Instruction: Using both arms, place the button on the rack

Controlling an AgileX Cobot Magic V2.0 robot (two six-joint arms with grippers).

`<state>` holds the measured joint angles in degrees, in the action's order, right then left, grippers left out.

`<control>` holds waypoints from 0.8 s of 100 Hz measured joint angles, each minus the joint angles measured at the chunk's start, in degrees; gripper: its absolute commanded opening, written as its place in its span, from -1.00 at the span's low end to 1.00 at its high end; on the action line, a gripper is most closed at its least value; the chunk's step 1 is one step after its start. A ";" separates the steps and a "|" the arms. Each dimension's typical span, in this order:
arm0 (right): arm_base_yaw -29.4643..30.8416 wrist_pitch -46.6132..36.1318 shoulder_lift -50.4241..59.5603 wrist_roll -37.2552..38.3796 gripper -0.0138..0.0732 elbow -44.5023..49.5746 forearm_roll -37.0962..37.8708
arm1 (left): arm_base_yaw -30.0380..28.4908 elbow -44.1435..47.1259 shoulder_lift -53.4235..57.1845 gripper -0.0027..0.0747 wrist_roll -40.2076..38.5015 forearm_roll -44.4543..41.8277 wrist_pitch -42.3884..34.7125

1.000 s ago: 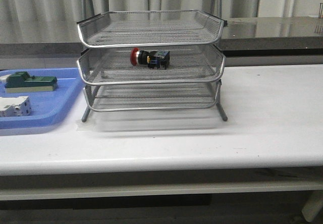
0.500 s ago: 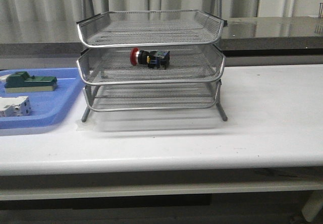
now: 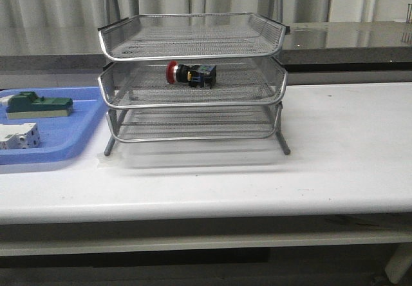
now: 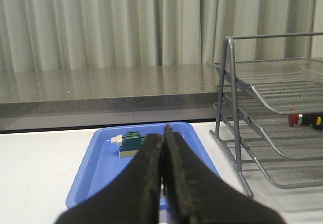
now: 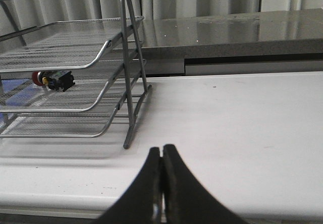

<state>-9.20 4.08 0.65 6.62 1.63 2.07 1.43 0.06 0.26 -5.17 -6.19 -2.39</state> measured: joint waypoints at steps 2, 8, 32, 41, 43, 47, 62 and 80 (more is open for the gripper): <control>0.00 0.00 0.00 0.00 -0.81 0.00 0.00 | 0.00 0.00 0.00 -0.92 -0.10 0.09 -0.13; 0.00 0.00 0.00 0.00 -0.81 0.00 0.00 | 0.00 0.00 0.00 -0.92 -0.10 0.20 -0.79; 0.00 0.00 0.00 0.00 -0.81 0.00 0.00 | 0.00 0.00 0.00 -0.92 -0.10 0.22 -1.44; 0.00 0.00 0.00 0.00 -0.81 0.00 0.00 | 0.00 0.00 0.00 -0.92 -0.10 0.22 -1.44; 0.00 0.00 0.00 0.00 -0.81 0.00 0.00 | 0.00 0.00 0.00 -0.92 -0.10 0.22 -1.44; 0.00 0.00 0.00 0.00 -0.81 0.00 0.00 | 0.00 0.00 0.00 -0.92 -0.10 0.22 -1.54; 0.00 0.00 0.00 0.09 -0.81 0.00 0.00 | 0.00 0.00 0.00 -0.92 -0.10 0.22 -1.54; 0.00 0.00 0.00 0.09 -0.81 0.00 0.00 | 0.00 0.00 0.00 -0.92 -0.10 0.24 -1.54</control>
<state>-9.20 4.08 0.65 6.71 1.63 2.07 1.43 0.06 0.26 -5.27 -5.94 -3.92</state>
